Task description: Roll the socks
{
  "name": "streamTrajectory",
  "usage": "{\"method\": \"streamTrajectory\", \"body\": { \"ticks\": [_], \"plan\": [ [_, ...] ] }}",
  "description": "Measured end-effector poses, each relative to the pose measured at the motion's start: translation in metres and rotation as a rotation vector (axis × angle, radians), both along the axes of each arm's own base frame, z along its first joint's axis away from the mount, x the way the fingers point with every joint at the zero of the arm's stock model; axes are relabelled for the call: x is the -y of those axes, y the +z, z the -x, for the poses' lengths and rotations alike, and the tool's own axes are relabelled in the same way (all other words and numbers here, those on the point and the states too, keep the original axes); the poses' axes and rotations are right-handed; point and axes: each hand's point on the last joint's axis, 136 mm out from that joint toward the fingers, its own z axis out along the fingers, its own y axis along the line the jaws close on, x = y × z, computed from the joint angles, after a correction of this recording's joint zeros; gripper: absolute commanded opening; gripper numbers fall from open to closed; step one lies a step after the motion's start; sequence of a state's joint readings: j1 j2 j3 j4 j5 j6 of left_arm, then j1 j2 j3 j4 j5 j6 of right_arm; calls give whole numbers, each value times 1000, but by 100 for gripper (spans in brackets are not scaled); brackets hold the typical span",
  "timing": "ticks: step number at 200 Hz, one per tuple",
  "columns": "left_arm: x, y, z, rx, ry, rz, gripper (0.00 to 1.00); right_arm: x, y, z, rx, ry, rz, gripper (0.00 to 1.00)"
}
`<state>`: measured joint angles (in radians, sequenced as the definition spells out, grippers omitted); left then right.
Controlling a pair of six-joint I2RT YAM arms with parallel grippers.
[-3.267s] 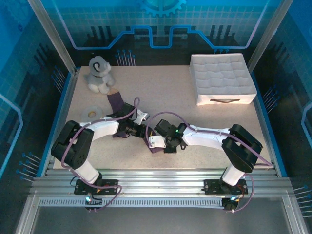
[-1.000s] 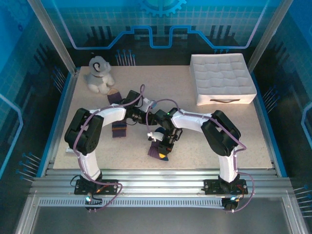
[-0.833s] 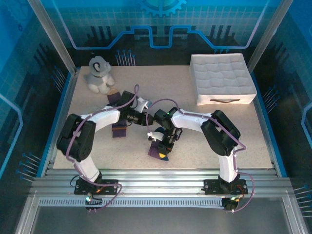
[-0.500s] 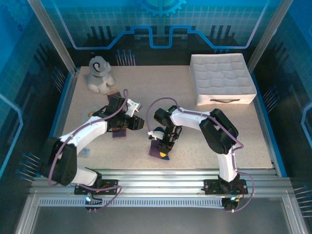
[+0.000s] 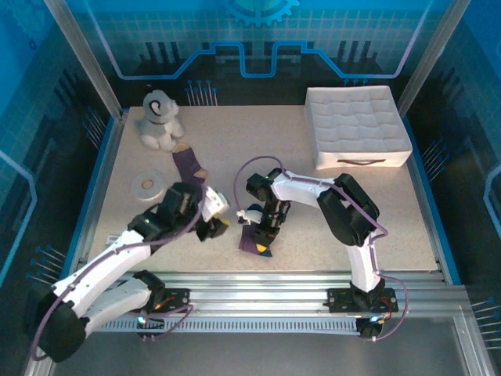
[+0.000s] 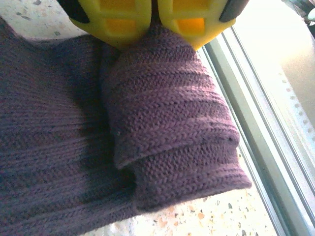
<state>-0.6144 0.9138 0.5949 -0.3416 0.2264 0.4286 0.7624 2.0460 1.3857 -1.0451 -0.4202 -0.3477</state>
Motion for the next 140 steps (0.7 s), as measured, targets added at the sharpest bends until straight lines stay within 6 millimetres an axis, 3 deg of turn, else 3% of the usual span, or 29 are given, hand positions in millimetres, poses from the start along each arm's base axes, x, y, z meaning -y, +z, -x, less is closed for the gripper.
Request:
{"method": "streamTrajectory", "body": {
  "ticks": [47, 83, 140],
  "plan": [
    [30, -32, 20, 163, -206, -217, 45, 5, 0, -3, -17, -21, 11, 0],
    [36, -72, 14, 209, -256, -399, 45, 9, 0, -5, -27, -35, 19, 0],
    [56, -102, 10, 281, -335, -488, 44, 10, -1, -5, -34, -39, 20, 0]
  ]
}}
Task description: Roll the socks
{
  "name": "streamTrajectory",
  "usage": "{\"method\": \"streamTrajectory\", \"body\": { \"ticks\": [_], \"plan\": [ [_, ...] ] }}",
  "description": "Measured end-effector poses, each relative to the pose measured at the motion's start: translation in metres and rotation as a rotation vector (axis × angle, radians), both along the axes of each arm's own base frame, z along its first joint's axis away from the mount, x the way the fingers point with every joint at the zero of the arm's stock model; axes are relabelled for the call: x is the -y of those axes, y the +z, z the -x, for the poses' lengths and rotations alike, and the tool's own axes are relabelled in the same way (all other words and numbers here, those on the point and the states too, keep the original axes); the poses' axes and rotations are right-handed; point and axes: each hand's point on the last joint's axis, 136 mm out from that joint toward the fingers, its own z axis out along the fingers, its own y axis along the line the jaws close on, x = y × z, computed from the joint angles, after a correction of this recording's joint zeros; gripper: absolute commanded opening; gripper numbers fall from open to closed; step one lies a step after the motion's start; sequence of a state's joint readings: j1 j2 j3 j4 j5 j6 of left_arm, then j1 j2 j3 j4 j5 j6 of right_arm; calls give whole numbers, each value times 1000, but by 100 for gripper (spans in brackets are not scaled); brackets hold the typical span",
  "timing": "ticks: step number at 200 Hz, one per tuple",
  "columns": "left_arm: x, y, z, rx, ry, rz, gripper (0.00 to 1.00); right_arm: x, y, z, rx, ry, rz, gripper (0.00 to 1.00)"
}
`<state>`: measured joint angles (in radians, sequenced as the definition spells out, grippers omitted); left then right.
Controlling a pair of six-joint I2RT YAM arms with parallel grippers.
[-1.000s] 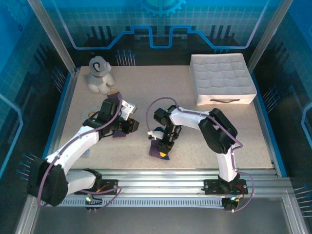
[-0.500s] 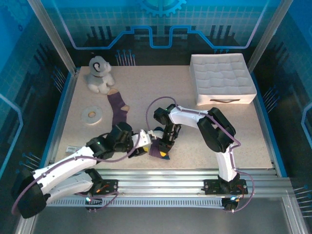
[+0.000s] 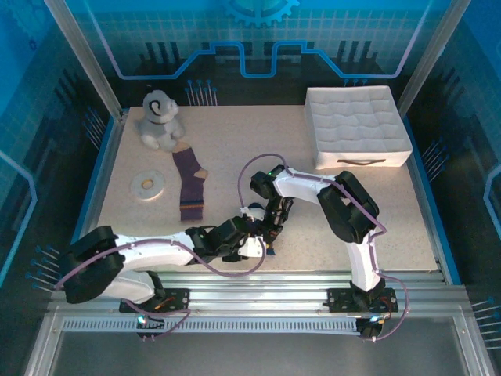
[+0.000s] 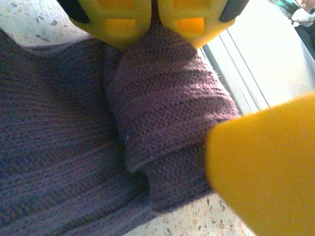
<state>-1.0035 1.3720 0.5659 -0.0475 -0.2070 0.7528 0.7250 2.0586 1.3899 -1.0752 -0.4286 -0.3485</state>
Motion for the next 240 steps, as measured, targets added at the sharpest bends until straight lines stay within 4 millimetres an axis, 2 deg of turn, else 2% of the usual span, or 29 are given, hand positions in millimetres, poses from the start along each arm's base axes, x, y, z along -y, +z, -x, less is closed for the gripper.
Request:
{"method": "streamTrajectory", "body": {
  "ticks": [34, 48, 67, 93, 116, 148, 185, 240],
  "plan": [
    [5, -7, -5, 15, -8, -11, 44, 3, 0, -1, -8, -9, 7, 0],
    [7, -10, -7, 17, -6, -12, 40, 5, 0, -2, -12, -15, 11, 0],
    [9, -12, -8, 18, -6, -11, 26, 7, 0, -3, -14, -21, 14, 0],
    [11, -10, -9, 12, 8, -1, 0, 10, 1, -4, -19, -28, 21, 1],
    [13, -9, -11, 0, 25, 2, 0, 13, 1, -5, -20, -41, 23, 17],
    [19, -8, -13, -26, 57, 10, 0, 20, 2, -10, 3, -82, -2, 29],
    [27, -7, -16, -73, 106, 7, 0, 33, 8, -24, 89, -154, -61, 35],
    [32, -7, -12, -179, 171, -7, 0, 55, 26, -45, 232, -294, -152, 39]
  ]
}}
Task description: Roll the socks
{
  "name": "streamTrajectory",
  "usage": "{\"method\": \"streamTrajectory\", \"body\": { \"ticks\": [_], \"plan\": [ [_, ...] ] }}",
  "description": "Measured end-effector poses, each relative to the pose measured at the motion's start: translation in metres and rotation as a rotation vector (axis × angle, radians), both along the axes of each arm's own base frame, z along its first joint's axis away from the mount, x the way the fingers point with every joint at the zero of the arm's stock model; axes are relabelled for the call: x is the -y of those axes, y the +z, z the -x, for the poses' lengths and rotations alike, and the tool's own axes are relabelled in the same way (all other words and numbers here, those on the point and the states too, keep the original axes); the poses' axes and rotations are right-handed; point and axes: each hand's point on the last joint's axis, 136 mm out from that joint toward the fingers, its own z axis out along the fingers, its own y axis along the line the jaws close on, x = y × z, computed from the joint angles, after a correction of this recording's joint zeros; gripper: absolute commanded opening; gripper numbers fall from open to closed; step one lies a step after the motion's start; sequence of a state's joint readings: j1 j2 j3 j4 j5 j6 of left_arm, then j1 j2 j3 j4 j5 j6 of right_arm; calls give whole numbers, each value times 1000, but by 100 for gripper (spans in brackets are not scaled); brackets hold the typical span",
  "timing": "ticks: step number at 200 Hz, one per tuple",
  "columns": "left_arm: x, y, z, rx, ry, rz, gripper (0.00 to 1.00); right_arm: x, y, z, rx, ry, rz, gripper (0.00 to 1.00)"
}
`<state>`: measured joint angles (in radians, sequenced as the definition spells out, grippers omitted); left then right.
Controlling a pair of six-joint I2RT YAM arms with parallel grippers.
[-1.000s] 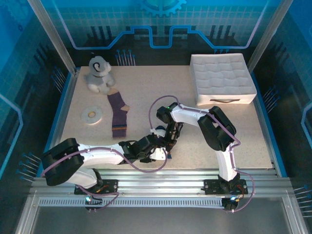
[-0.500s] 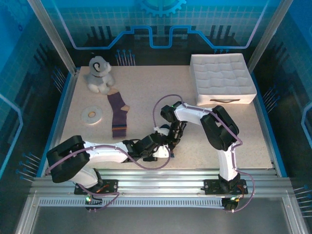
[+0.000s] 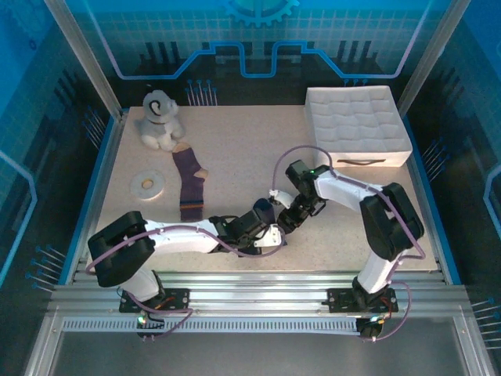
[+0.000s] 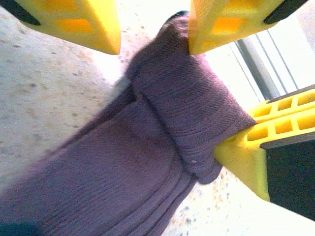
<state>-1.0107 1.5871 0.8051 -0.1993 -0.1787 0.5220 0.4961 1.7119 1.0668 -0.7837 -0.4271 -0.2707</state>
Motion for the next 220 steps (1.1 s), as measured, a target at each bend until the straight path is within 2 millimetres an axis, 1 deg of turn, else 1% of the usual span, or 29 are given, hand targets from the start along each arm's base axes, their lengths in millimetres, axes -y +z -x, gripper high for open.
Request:
{"method": "streamTrajectory", "body": {
  "ticks": [23, 45, 58, 82, 95, 122, 147, 163, 180, 198, 220],
  "plan": [
    [2, 0, 1, -36, 26, -7, 0, 9, 8, -8, 72, -49, -16, 39],
    [4, 1, 3, -69, 48, -9, 0, 17, 21, -16, 170, -104, -39, 41],
    [5, 1, 4, -92, 61, -7, 0, 26, 31, -22, 246, -157, -59, 42],
    [6, 1, 8, -146, 90, 0, 0, 49, 51, -30, 409, -265, -90, 47],
    [7, 2, 9, -177, 108, 7, 0, 58, 64, -31, 511, -297, -109, 49],
    [12, 1, 12, -268, 152, 48, 0, 67, 90, -28, 721, -320, -169, 52],
    [17, 1, 13, -353, 192, 94, 0, 73, 106, -23, 873, -308, -198, 53],
    [20, 1, 14, -403, 207, 123, 0, 72, 113, -20, 935, -274, -194, 53],
    [21, 2, 14, -456, 223, 154, 0, 64, 115, -16, 978, -206, -184, 53],
    [19, 3, 12, -517, 245, 193, 0, 51, 107, -7, 995, -85, -146, 53],
    [14, 5, 10, -598, 273, 245, 0, 31, 93, 8, 1013, 98, -99, 53]
  ]
}}
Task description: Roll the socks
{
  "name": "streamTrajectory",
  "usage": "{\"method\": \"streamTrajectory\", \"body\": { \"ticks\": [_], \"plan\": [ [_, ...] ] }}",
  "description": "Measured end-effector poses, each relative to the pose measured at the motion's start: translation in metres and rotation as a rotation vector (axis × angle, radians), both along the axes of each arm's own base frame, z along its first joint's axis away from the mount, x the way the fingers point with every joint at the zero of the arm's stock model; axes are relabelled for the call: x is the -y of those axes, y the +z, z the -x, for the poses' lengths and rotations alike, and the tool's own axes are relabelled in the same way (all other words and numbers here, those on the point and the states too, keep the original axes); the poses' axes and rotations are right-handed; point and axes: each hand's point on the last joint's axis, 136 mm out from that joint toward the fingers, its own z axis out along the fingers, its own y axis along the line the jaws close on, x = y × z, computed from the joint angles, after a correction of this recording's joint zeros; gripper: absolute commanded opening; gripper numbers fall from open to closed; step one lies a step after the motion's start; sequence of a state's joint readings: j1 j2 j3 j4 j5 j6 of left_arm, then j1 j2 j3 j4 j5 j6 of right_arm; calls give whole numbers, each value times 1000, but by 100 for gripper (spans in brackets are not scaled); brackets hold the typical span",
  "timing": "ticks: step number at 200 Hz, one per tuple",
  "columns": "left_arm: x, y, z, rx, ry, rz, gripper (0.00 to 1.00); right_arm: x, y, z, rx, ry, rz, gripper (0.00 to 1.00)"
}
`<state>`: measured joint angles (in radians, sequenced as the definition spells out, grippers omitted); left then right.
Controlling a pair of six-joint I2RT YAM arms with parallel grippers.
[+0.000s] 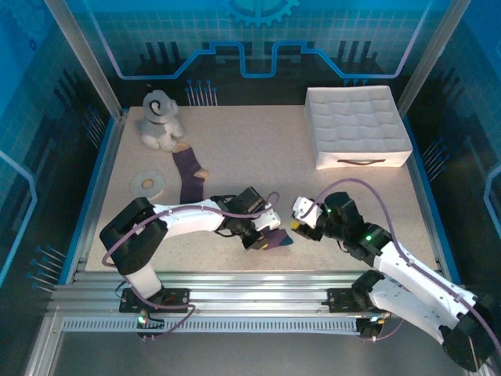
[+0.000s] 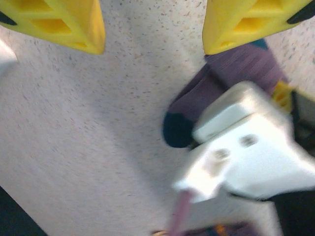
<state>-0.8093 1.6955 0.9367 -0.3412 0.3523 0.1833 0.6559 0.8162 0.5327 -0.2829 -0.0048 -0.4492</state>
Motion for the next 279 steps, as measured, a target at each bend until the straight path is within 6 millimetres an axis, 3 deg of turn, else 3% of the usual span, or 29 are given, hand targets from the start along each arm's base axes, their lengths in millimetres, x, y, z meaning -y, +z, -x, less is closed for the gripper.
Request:
{"method": "streamTrajectory", "body": {
  "ticks": [43, 107, 174, 245, 261, 279],
  "plan": [
    [-6, 0, -3, -128, 29, 73, 0, -20, -17, 20, 64, 189, 155, 57],
    [3, -1, -3, -292, 42, 140, 0, -26, -62, 23, 11, 324, 352, 58],
    [4, -1, 0, -367, 59, 170, 0, -39, -90, 24, -64, 434, 421, 58],
    [2, 0, -2, -386, 70, 178, 0, -42, -103, 20, -71, 446, 444, 57],
    [1, 0, -2, -387, 73, 180, 0, -45, -107, 16, -64, 440, 446, 54],
    [1, 0, -3, -387, 76, 180, 0, -46, -114, 14, -71, 439, 457, 43]
  ]
}}
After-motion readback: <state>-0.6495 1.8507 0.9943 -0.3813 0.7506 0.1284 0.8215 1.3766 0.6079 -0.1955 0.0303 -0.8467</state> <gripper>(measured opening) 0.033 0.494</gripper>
